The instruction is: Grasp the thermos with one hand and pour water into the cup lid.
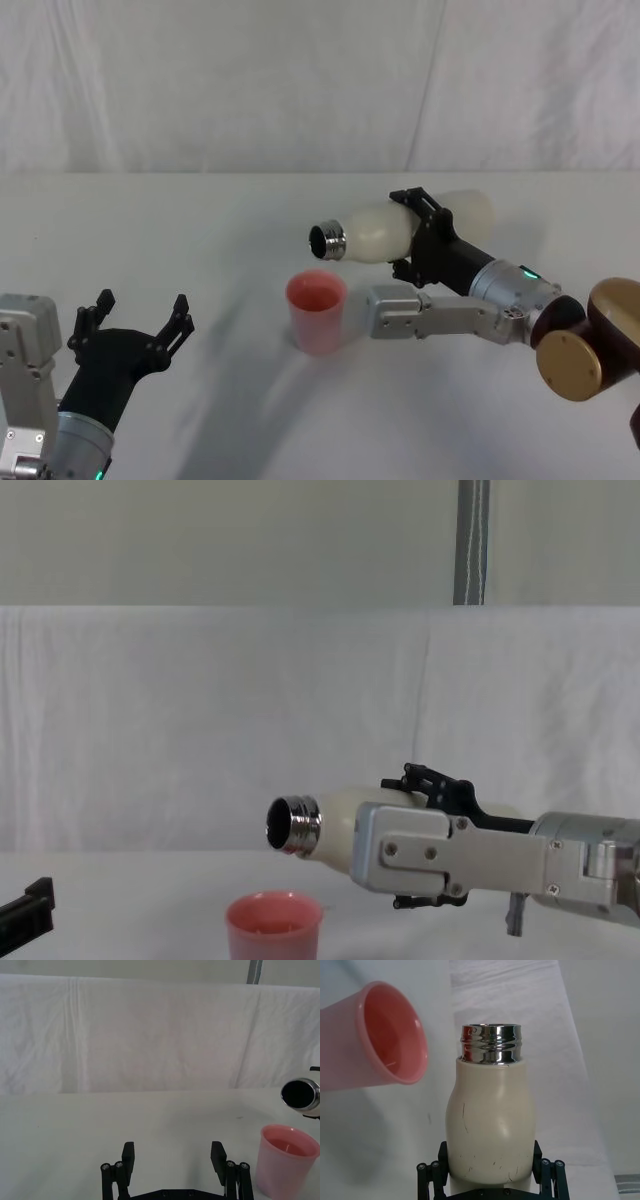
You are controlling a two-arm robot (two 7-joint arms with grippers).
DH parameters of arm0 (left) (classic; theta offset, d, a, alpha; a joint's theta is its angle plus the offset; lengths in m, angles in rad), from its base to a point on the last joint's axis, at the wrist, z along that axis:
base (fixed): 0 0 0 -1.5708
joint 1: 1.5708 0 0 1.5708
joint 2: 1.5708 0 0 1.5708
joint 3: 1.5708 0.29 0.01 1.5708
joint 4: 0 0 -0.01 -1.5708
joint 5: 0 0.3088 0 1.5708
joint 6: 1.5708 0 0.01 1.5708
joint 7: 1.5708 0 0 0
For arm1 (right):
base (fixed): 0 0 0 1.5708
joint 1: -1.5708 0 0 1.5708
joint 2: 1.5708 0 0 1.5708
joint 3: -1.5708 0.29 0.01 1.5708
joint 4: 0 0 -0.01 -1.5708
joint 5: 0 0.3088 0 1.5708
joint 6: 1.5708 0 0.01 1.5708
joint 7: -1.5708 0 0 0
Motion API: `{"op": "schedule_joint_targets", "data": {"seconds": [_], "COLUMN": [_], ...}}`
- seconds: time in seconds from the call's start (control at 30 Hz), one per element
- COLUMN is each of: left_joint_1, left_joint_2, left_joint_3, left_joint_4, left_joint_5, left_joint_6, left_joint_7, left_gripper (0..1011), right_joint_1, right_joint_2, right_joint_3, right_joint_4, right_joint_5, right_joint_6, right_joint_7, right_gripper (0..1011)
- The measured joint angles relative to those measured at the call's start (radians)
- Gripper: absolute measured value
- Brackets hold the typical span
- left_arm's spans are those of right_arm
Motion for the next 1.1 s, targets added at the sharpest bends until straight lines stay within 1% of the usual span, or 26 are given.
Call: {"op": "schedule_joint_targets", "data": {"seconds": [0.4,0.73,0.93,1.1], "left_joint_1": [0.0,0.0,0.0,0.0], "left_joint_2": [0.0,0.0,0.0,0.0], "left_joint_3": [0.0,0.0,0.0,0.0], "left_joint_4": [0.0,0.0,0.0,0.0], "left_joint_5": [0.0,0.0,0.0,0.0], "left_joint_6": [0.0,0.0,0.0,0.0], "left_joint_7": [0.0,0.0,0.0,0.0], "left_gripper": [1001,1001,1001,1001], "right_joint_1": [-0.004,-0.005,-0.004,-0.003], "right_joint_2": [0.015,0.022,0.035,0.04], "right_joint_3": [-0.013,-0.012,-0.023,-0.028], "right_joint_4": [-0.011,-0.014,-0.025,-0.031], "right_joint_5": [-0.026,-0.031,-0.057,-0.067], "right_joint_6": [0.016,0.019,0.03,0.033], "right_joint_7": [0.014,0.014,0.014,0.016], "right_gripper": [958,958,958,958]}}
